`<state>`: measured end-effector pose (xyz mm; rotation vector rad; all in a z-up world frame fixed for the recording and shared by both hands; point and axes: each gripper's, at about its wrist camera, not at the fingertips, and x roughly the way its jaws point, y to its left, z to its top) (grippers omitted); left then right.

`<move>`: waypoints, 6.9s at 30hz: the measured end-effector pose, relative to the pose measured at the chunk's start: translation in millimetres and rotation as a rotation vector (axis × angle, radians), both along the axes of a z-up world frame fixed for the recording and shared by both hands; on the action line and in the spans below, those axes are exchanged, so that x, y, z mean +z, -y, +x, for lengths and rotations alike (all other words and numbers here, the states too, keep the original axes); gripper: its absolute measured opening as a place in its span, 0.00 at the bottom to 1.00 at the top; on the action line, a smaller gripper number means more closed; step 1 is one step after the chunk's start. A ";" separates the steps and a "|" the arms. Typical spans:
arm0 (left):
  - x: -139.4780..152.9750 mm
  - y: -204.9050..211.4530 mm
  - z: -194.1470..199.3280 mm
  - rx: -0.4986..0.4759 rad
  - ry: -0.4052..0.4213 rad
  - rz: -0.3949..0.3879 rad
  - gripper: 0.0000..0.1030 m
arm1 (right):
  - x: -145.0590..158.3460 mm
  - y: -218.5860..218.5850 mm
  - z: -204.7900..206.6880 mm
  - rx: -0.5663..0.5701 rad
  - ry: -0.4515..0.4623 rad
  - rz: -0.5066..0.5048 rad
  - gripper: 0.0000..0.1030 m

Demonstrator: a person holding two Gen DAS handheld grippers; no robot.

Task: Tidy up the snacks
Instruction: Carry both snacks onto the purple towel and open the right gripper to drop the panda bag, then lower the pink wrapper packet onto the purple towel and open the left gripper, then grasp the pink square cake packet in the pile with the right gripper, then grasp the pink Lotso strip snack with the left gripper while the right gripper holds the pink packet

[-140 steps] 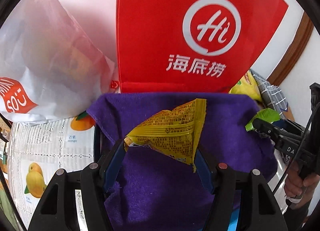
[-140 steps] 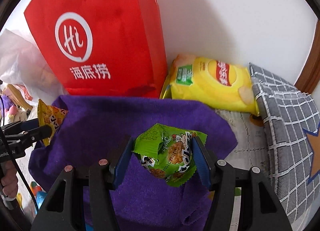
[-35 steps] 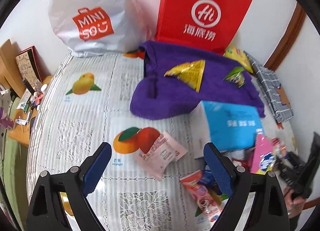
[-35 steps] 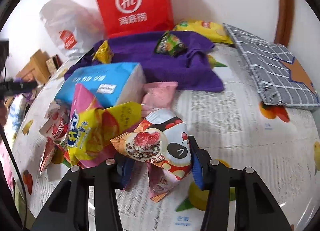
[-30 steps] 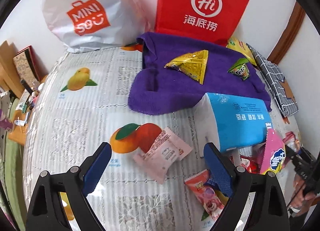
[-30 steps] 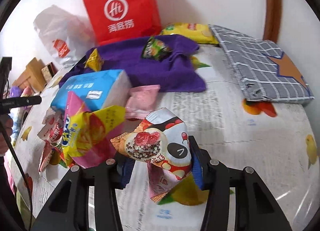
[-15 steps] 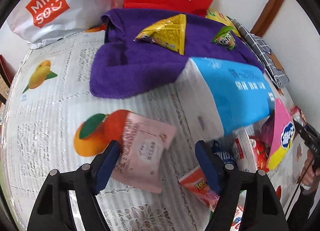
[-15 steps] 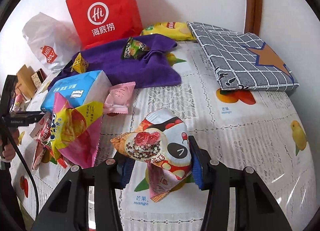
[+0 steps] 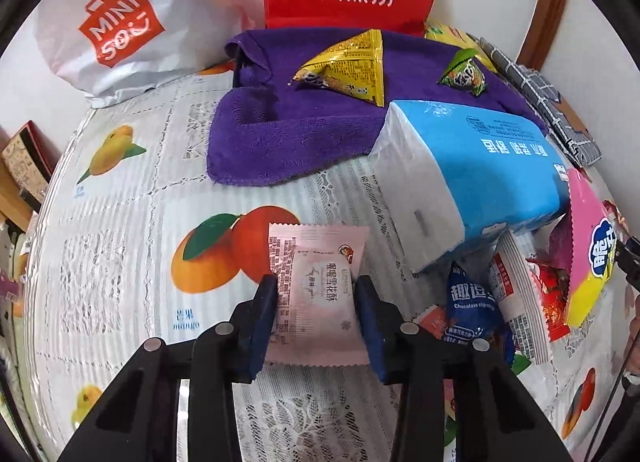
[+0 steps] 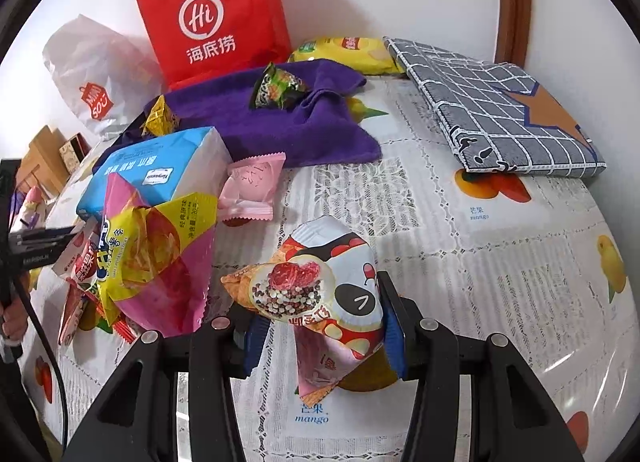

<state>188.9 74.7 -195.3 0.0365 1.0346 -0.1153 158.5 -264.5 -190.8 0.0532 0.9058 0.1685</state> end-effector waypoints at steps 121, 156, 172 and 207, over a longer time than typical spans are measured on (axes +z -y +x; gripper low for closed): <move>45.3 -4.5 204.9 0.148 -0.028 -0.120 0.35 | 30.7 -125.0 216.2 0.337 -0.085 -0.072 0.53; 78.4 6.4 189.2 0.085 0.066 -0.162 0.52 | 94.0 -93.3 191.5 0.146 0.112 -0.029 0.53; 118.5 49.7 147.4 -0.011 0.147 -0.111 0.53 | 18.2 -33.2 99.1 0.104 -0.116 0.045 0.48; 28.2 35.7 -51.2 0.028 -0.045 -0.137 0.57 | 8.1 11.3 -0.4 -0.001 -0.055 0.065 0.34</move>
